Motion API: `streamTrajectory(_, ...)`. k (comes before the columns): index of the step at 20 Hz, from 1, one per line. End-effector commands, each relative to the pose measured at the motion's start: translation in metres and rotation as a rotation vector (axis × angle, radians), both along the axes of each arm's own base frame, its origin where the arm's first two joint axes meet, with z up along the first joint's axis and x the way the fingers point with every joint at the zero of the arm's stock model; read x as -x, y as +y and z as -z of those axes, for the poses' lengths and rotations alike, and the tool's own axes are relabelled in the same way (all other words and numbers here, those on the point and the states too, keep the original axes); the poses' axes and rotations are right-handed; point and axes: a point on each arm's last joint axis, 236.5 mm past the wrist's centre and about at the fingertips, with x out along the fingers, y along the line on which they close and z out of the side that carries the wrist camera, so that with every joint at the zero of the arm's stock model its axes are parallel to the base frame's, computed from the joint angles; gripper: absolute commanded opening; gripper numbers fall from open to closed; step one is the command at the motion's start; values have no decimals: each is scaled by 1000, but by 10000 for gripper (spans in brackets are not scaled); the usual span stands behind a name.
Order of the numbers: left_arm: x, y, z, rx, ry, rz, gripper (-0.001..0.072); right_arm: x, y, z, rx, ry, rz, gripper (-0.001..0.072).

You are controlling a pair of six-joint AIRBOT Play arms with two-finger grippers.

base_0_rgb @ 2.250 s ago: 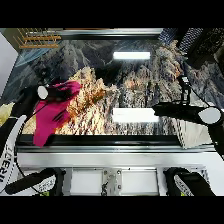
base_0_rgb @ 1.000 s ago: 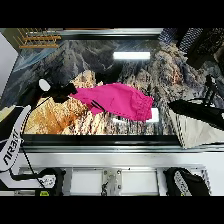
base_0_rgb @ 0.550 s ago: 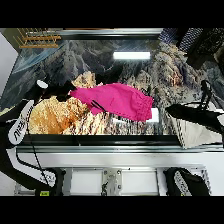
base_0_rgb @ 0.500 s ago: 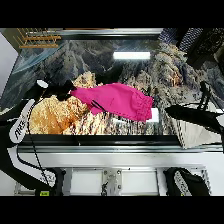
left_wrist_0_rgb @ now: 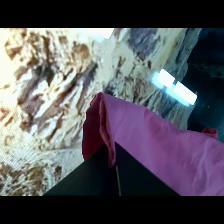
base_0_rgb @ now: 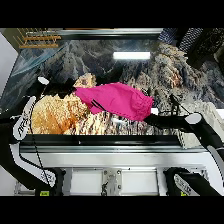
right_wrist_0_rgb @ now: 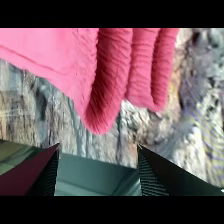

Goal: Fold the clothes and pants, and hang the long-sleeved shirts on hangers.

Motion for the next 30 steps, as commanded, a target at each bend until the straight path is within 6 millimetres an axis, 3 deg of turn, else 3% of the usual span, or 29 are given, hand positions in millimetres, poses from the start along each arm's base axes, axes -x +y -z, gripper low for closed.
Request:
streamTrajectory(1, 4, -3, -1, 0, 5, 26, 5, -19, 20, 25, -9, 6, 55, 512)
streamTrajectory(5, 5, -4, -1, 2, 10, 30, 6, -37, 19, 28, -3, -25, 105, 508)
streamTrajectory(6, 5, -4, -1, 2, 10, 30, 6, -43, 18, 23, -8, -41, 120, 395)
streamTrajectory(7, 5, -4, -1, 3, 12, 31, 6, -46, 18, 20, -8, -52, 123, 352)
streamTrajectory(9, 5, -4, -1, 3, 12, 31, 6, -48, 18, 19, -15, -54, 129, 351)
streamTrajectory(10, 6, -4, -1, 4, 13, 32, 6, -47, 19, 19, -15, -52, 126, 309)
streamTrajectory(11, 7, -5, -1, 5, 16, 35, 6, -46, 20, 19, -18, -48, 120, 75)
streamTrajectory(12, 8, -6, -3, 8, 18, 40, 6, -44, 22, 18, -24, -42, 110, 21)
streamTrajectory(13, 8, -6, -9, 7, 10, 45, 6, -44, 25, 14, -31, -41, 97, 20)
streamTrajectory(15, 3, 1, -39, -5, -56, 39, 6, -47, 28, -5, -15, -78, 27, 20)
streamTrajectory(17, -8, 15, -100, -34, -195, 17, 6, -60, 22, -45, 60, -174, -70, 19)
streamTrajectory(19, -14, 29, -194, -82, -393, 23, 6, -81, 9, -115, 123, -316, -123, 20)
streamTrajectory(21, 0, 35, -308, -141, -621, 35, 5, -96, -2, -206, 155, -502, -118, 20)
streamTrajectory(24, 62, 27, -466, -236, -957, 50, 6, -86, -11, -336, 178, -775, -78, 20)
streamTrajectory(26, 119, 15, -541, -286, -1128, 66, 6, -63, -10, -392, 181, -904, -59, 19)
streamTrajectory(28, 176, 3, -590, -321, -1254, 78, 6, -37, -9, -420, 166, -966, -39, 20)
streamTrajectory(30, 226, -7, -622, -347, -1352, 80, 6, -10, -5, -431, 164, -989, -55, 20)
